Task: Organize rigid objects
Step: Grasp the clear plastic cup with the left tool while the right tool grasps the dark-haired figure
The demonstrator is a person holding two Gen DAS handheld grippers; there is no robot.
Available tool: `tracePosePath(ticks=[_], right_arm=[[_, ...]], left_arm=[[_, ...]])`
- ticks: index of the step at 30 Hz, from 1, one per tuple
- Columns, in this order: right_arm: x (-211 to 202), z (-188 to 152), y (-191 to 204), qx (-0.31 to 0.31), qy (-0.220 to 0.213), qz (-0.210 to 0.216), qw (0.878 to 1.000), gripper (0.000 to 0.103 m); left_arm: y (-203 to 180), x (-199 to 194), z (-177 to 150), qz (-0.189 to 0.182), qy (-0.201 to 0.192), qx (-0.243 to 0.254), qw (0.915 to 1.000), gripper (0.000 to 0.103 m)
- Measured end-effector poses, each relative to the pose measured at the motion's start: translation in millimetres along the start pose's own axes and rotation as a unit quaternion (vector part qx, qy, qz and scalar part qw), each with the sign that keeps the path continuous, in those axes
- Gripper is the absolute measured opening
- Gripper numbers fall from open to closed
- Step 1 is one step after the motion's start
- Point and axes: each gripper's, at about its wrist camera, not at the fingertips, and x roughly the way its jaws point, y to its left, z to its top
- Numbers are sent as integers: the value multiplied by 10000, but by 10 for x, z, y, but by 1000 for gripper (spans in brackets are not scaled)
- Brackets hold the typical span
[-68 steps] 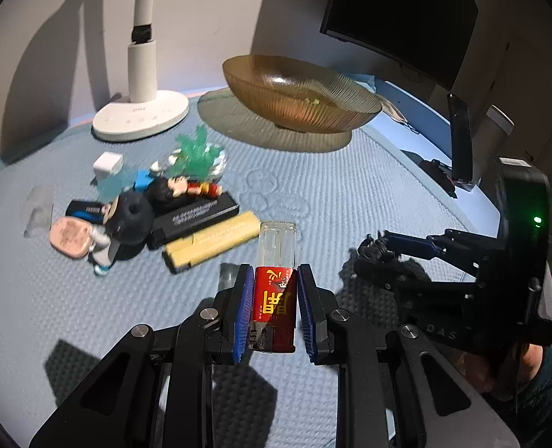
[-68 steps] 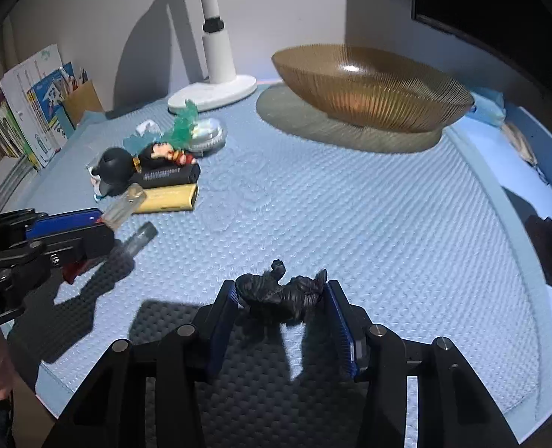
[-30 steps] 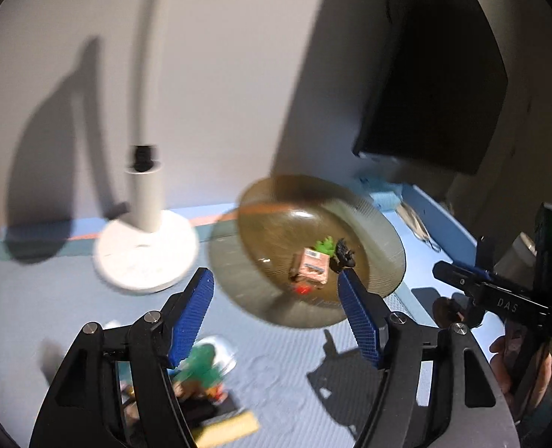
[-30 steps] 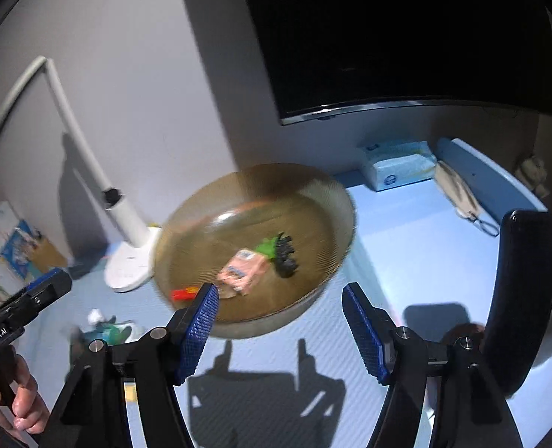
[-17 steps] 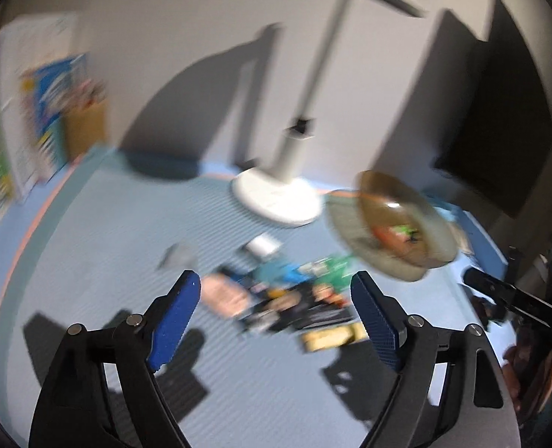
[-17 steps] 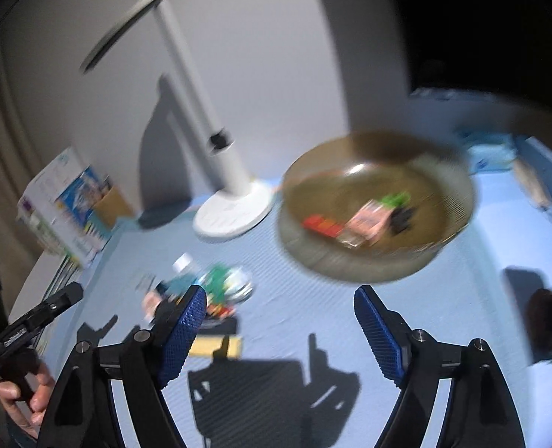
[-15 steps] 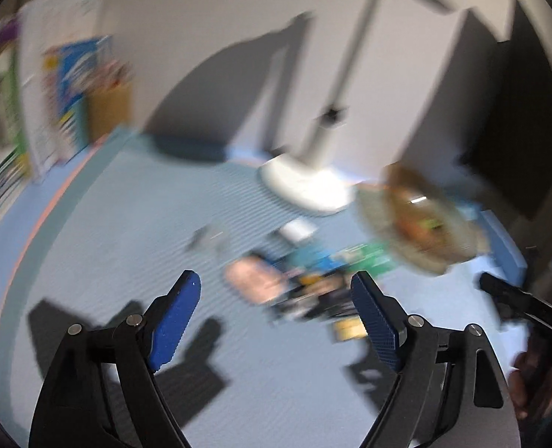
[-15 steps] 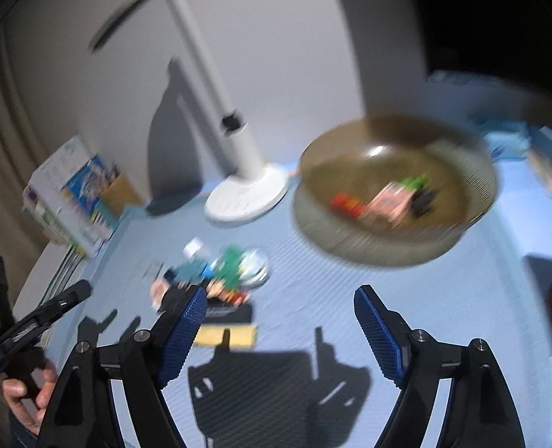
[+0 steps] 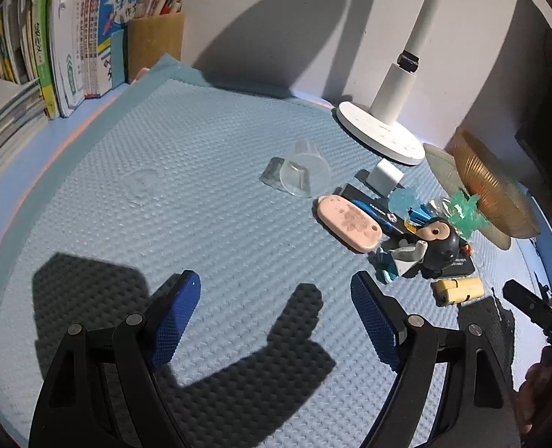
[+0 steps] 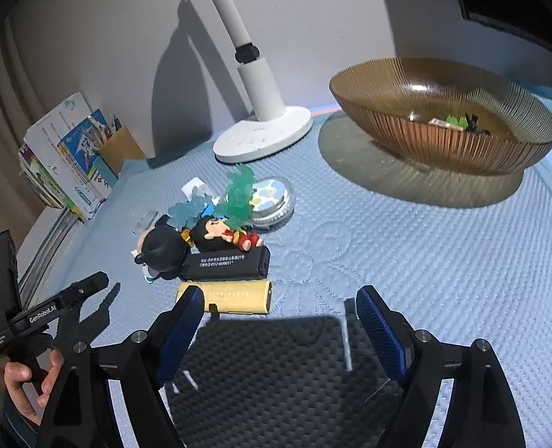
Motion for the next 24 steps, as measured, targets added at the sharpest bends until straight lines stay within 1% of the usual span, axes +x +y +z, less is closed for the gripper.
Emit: tracePosePath(ticks=[6,9,12,14,17,19,22,24], right_arm=[[12,-8,53,-129,1,-11,9999,85],[-15,-14,110,-248,-78,-84,9996,85],[-20,-9,282,-591,85,174,9981,85],[-36,25,538,-1050,188,364,9936,85],[3,142,910,-1738,244,489,9833,85],[117,222,1066,-2050,314,526,9768,85],[355,307,1172,-2364,494,488,9692,82],[494,359,1182,-2407,609,563,9671,72]], left_arm=[[28,-3,16,-84,9,-117,9999,82],[10,-10,27,-47,22,-84,10000,82],[-19,-34,142,-243,146,50,9996,82],[-39,-105,320,-285,90,175,9994,82],[-103,-138,589,-405,37,425,9983,82],[-153,-84,763,-343,5,549,9979,82],[-198,142,925,-461,308,624,9965,82],[-212,300,965,-537,497,595,9955,81]])
